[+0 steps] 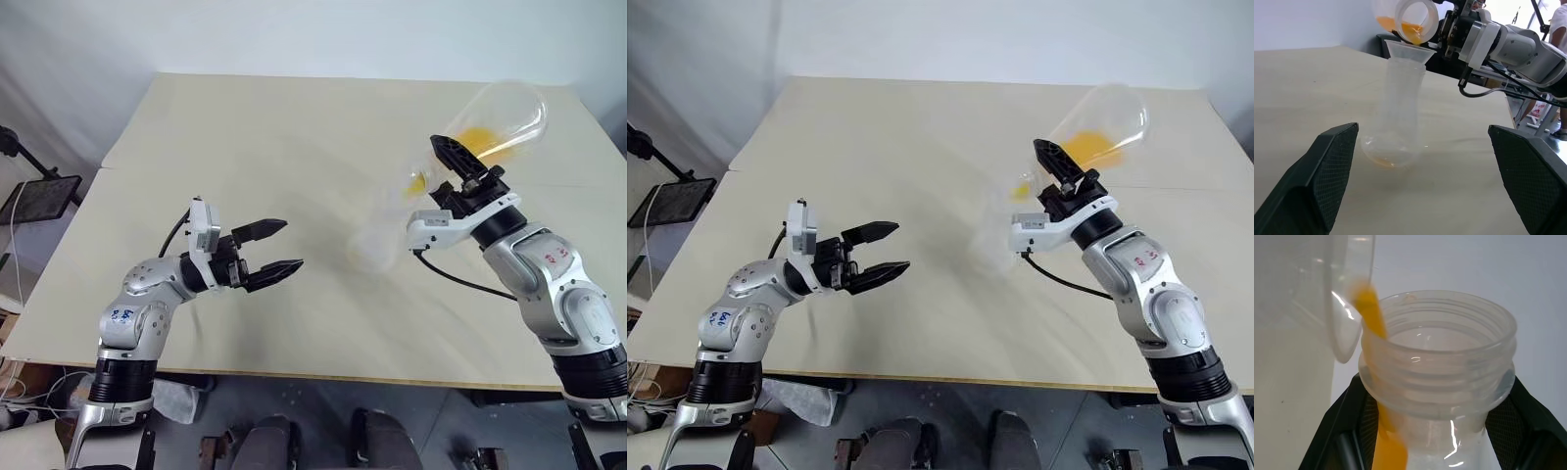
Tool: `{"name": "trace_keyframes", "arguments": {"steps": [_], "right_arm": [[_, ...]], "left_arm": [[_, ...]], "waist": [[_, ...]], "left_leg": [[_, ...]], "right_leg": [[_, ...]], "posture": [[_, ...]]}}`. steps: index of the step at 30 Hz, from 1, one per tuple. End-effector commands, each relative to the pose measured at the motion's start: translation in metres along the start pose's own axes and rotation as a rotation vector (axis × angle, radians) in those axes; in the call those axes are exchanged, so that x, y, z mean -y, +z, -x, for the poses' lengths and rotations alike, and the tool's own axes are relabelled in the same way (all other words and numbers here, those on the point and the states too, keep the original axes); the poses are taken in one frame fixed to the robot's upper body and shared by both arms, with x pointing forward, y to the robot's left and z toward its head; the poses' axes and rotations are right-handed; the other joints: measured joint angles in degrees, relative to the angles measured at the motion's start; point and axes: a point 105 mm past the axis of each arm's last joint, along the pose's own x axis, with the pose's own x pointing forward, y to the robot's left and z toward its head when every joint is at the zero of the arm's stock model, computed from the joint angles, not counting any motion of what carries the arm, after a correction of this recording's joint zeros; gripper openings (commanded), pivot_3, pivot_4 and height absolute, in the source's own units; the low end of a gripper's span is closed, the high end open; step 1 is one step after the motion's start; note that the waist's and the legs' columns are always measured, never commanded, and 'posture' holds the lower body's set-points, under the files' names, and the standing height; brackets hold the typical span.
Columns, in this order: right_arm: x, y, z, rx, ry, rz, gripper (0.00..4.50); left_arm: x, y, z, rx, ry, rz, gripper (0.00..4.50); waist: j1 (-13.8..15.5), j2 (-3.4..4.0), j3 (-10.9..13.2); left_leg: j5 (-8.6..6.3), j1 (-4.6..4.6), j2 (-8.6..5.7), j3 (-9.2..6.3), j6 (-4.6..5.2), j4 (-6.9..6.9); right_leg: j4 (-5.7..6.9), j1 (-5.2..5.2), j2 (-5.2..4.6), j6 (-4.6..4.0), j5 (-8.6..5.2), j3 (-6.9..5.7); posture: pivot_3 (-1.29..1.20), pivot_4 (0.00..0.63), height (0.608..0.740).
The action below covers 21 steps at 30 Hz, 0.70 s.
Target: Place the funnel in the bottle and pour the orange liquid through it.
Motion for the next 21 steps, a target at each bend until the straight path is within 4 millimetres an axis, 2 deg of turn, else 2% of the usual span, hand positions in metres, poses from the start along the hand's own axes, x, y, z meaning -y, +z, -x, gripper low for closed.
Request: {"name": "trace_keyframes", "arguments": {"steps": [1,9,21], "right_arm": [[0.0213,-0.0016,-0.0032,0.001,-0.086,0.06,2.52],[0.0253,-0.0045,-0.0055,-0.008,-0.111,0.093,2.52],[0.0205,0.0005,-0.0057,0.024,-0.093,0.098,2.52]], "left_arm": [[0.0036,0.0098,-0.0034,0.024,-0.017,-0.048,4.5],[0.0046,0.0102,-0.0044,0.026,-0.02,-0.048,4.5],[0.0045,0.0106,-0.0052,0.031,-0.019,-0.047,4.5]], "waist": [[-0.13,0.0,0.0],[-0.55,0.0,0.0],[-0.57,0.0,0.0]], "left_leg": [[0.0,0.0,0.0,0.0,0.0,0.0],[0.01,0.0,0.03,-0.01,-0.02,-0.03],[0.01,0.0,0.03,-0.02,-0.03,-0.03]], "right_leg": [[0.0,0.0,0.0,0.0,0.0,0.0],[0.0,0.0,0.02,0.0,0.0,0.01],[-0.02,0.0,0.02,0.0,0.0,0.02]], "posture": [[0.0,0.15,0.74],[0.0,0.15,0.74],[0.0,0.15,0.74]]}}
